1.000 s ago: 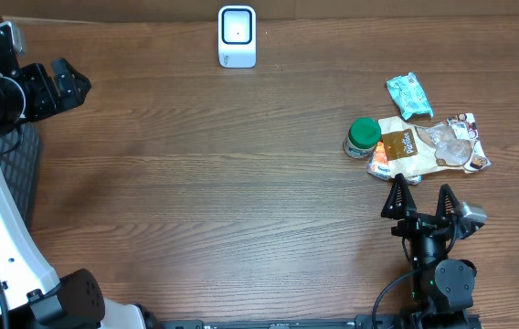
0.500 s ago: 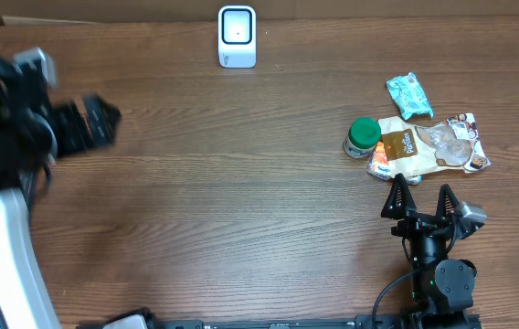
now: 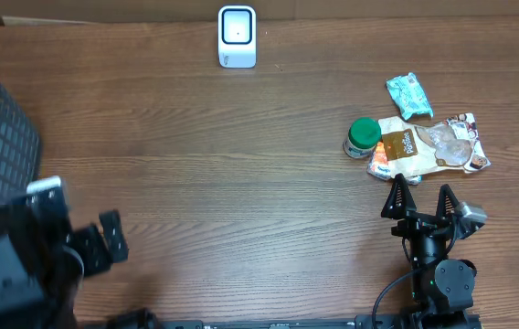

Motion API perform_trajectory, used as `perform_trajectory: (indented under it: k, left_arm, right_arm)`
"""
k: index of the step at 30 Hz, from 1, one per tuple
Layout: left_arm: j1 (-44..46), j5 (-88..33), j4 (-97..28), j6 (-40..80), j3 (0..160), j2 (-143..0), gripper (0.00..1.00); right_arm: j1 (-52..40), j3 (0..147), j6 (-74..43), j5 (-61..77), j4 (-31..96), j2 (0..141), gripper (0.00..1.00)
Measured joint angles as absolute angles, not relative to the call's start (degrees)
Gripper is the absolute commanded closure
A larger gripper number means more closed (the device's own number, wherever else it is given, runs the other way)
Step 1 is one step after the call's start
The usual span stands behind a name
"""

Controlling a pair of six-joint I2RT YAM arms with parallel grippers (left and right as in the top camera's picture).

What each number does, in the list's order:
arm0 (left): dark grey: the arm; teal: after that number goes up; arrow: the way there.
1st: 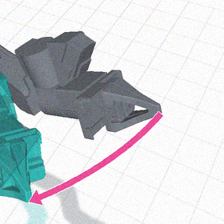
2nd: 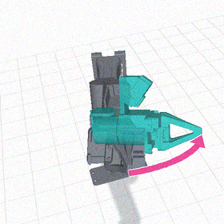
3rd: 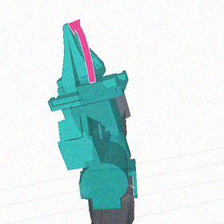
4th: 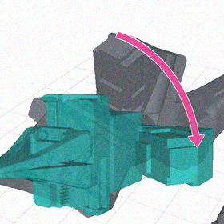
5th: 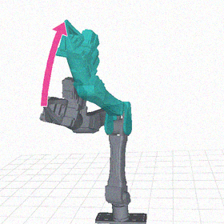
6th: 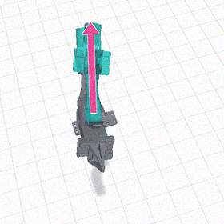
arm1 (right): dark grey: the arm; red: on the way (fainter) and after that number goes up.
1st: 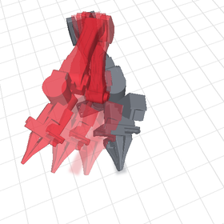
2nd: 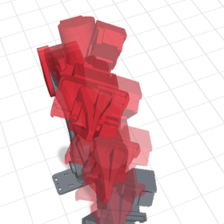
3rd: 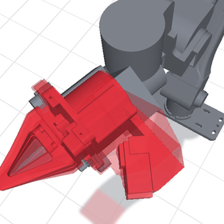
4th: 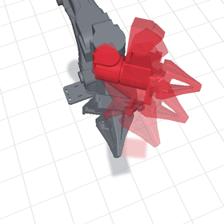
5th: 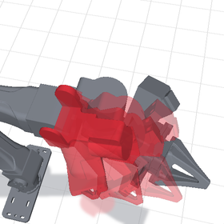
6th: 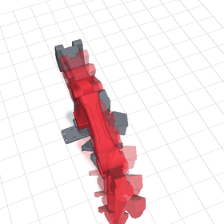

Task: Scan the item barcode

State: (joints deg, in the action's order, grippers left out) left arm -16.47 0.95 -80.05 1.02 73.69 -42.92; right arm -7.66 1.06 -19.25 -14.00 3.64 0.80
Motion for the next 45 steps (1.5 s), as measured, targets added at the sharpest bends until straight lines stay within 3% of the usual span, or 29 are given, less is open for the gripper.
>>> perform_trajectory:
  k: [5,11,17,24,36,45]
  left_arm:
    - [-16.47,3.55,-82.21,0.99,73.69,-38.70,0.01]
    - [-16.47,5.61,-76.31,0.86,73.45,-36.95,0.00]
    - [-16.47,2.52,-57.95,2.63,70.24,-34.59,0.00]
    - [-12.67,-3.14,-29.02,7.84,52.47,-26.41,0.00]
    - [-10.46,-4.97,-1.76,10.20,19.33,-13.43,0.00]
    - [-10.46,-4.97,13.10,10.41,5.30,-5.65,0.00]
  right_arm:
    - [-7.66,1.06,-19.25,-14.00,3.64,0.78,0.00]
    - [-7.66,1.06,-19.27,-13.98,3.64,0.80,0.00]
    - [-7.66,1.06,-19.25,-14.00,3.64,0.78,0.00]
    - [-7.66,1.06,-19.25,-13.98,3.64,0.78,0.00]
    - [-7.66,1.06,-19.27,-14.00,3.64,0.80,0.00]
    - [-7.66,1.06,-19.29,-14.00,3.68,0.78,0.00]
